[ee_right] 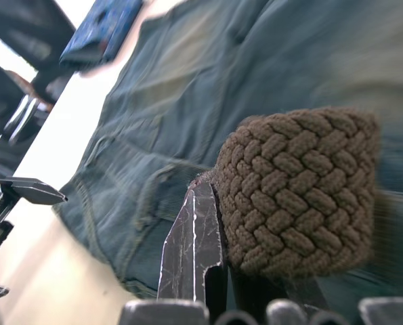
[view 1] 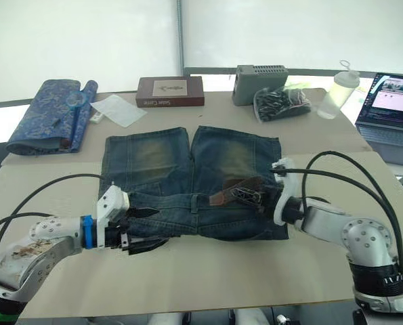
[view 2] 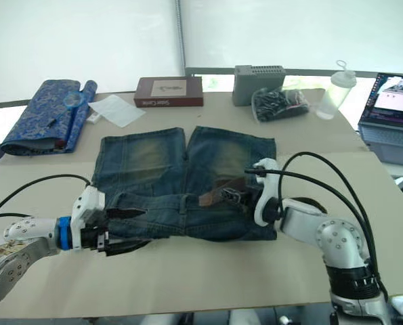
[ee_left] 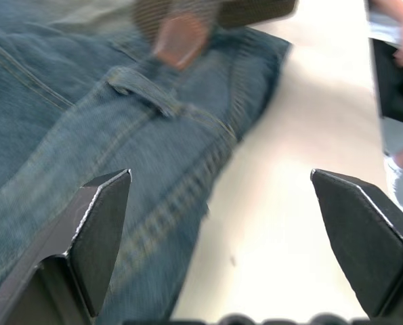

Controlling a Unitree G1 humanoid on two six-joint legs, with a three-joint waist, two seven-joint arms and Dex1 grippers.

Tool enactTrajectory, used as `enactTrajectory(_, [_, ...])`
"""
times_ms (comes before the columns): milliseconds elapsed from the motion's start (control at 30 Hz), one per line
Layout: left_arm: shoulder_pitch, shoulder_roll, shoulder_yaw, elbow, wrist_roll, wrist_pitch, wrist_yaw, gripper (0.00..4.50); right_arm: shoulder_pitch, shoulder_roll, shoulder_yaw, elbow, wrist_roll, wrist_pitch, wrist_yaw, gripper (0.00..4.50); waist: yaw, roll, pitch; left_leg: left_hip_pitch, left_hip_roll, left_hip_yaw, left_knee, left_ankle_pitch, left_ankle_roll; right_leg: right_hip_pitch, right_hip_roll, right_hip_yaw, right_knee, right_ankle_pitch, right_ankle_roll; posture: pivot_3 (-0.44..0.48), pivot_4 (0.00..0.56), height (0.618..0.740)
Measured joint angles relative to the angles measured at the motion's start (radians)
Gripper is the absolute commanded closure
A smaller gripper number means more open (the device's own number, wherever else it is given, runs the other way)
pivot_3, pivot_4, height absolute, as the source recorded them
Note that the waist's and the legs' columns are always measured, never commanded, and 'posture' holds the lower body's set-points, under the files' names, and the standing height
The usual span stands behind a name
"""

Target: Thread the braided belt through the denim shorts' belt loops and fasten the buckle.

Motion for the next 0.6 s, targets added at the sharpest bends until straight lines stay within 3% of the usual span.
enactTrajectory(133, [0.047, -0.032, 0.021, 0.019, 0.035, -0.062, -0.072, 0.02, -0.003, 0.028, 0.027, 0.018, -0.044, 0.013, -0.006, 4.50, -0.002, 0.000, 0.000, -0.003, -0.001, 0.001, 0.000, -0.001, 0.002, -0.003, 0.000, -0.001, 0.000, 0.001, 0.001, 0.000, 0.150, 0.740])
enactTrajectory(367, [0.054, -0.087, 0.077, 0.043, 0.076, -0.110, -0.085, 0.02, -0.002, 0.095, 0.026, 0.058, -0.097, 0.014, -0.017, 4.50, -0.010, 0.000, 0.000, 0.000, 0.000, 0.001, 0.001, 0.000, 0.000, -0.002, 0.003, -0.005, 0.002, 0.002, 0.001, 0.000, 0.150, 0.740])
enactTrajectory(600, [0.051, -0.111, 0.092, 0.088, 0.139, -0.134, -0.083, 0.02, -0.002, 0.234, -0.031, 0.094, 0.004, 0.013, -0.077, 4.50, -0.027, 0.000, 0.000, 0.005, 0.003, 0.001, 0.001, 0.001, -0.002, 0.001, 0.011, -0.005, 0.004, 0.004, -0.001, 0.000, 0.150, 0.740])
